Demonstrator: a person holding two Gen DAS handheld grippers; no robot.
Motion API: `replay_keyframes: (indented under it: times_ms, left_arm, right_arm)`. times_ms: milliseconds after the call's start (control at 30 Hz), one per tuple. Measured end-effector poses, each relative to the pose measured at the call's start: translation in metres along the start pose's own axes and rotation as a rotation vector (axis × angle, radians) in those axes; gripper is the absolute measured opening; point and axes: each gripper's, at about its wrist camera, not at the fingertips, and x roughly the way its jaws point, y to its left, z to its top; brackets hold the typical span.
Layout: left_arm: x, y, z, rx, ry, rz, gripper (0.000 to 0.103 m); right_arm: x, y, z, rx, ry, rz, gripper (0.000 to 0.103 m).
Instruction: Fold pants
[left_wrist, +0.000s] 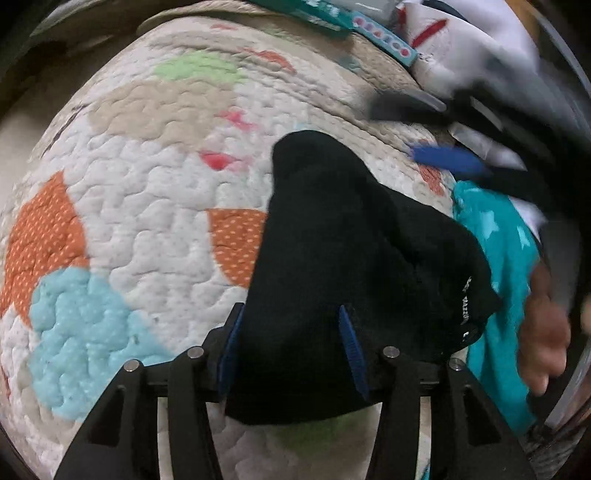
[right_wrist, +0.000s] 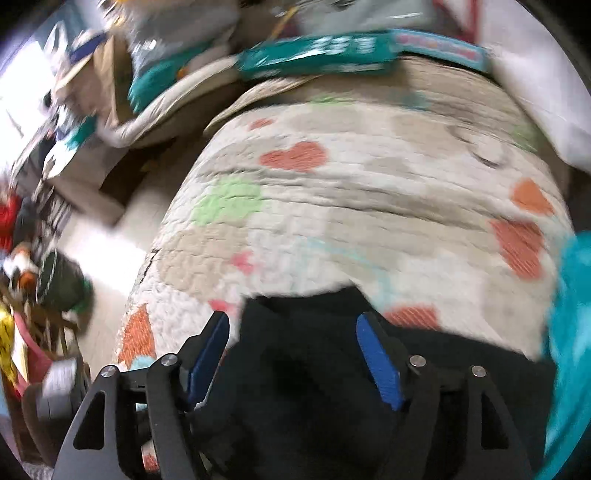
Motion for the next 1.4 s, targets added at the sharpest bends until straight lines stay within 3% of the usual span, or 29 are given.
replay_keyframes:
  times_ms: [33, 67, 100, 133, 233, 400, 700, 767, 833, 900, 967, 1133, 1233, 1400]
  left_arm:
    - [0.001, -0.002, -0.001, 0.019, 0.0, 0.011, 0.049]
    - [0.002, -0.003, -0.002, 0.032, 0.001, 0.022, 0.041]
    - [0.003, -0.003, -0.003, 0.05, -0.001, 0.042, 0.032]
    - [0.004, -0.003, -0.003, 0.061, 0.003, 0.055, 0.02]
    - [0.002, 0.003, -0.003, 0.042, 0.008, 0.036, 0.013]
    - [-0.015, 0.015, 0.002, -0.001, 0.002, 0.021, 0.01]
    - [-0.066, 0.095, 0.019, -0.184, -0.083, 0.129, 0.012]
    - [-0.068, 0.115, 0.017, -0.239, -0.069, 0.163, 0.025]
    - [-0.07, 0.13, 0.012, -0.289, -0.069, 0.134, 0.032]
    - [-0.077, 0.142, 0.007, -0.321, -0.079, 0.074, 0.036]
    - [-0.088, 0.152, 0.004, -0.353, -0.112, 0.05, 0.041]
    - [-0.113, 0.161, 0.009, -0.395, -0.217, 0.033, 0.044]
    - [-0.11, 0.15, 0.017, -0.352, -0.243, 0.036, 0.046]
    - [-0.094, 0.123, 0.021, -0.246, -0.23, 0.068, 0.047]
  right_arm:
    - [0.017, 0.004, 0.003, -0.02, 0.042, -0.013, 0.076]
    - [0.034, 0.009, 0.005, -0.045, 0.09, -0.041, 0.067]
    - [0.051, 0.013, 0.003, -0.068, 0.147, -0.072, 0.047]
    - [0.063, 0.018, 0.0, -0.075, 0.191, -0.091, 0.016]
    - [0.056, 0.021, -0.004, -0.066, 0.154, -0.086, 0.015]
    - [0.043, 0.036, 0.005, -0.066, 0.143, -0.094, 0.014]
    - [0.072, 0.13, 0.048, -0.156, 0.127, -0.027, 0.015]
    - [0.09, 0.145, 0.056, -0.154, 0.128, -0.018, 0.025]
    - [0.089, 0.142, 0.059, -0.118, 0.13, 0.022, 0.048]
    - [0.068, 0.128, 0.064, -0.073, 0.075, 0.067, 0.054]
    - [0.035, 0.104, 0.064, -0.038, 0.002, 0.032, 0.059]
    - [-0.027, 0.048, 0.026, -0.007, -0.069, -0.1, 0.058]
    - [-0.028, 0.043, -0.013, 0.017, -0.048, -0.056, 0.051]
    - [0.0, 0.055, -0.061, 0.024, -0.025, 0.045, 0.05]
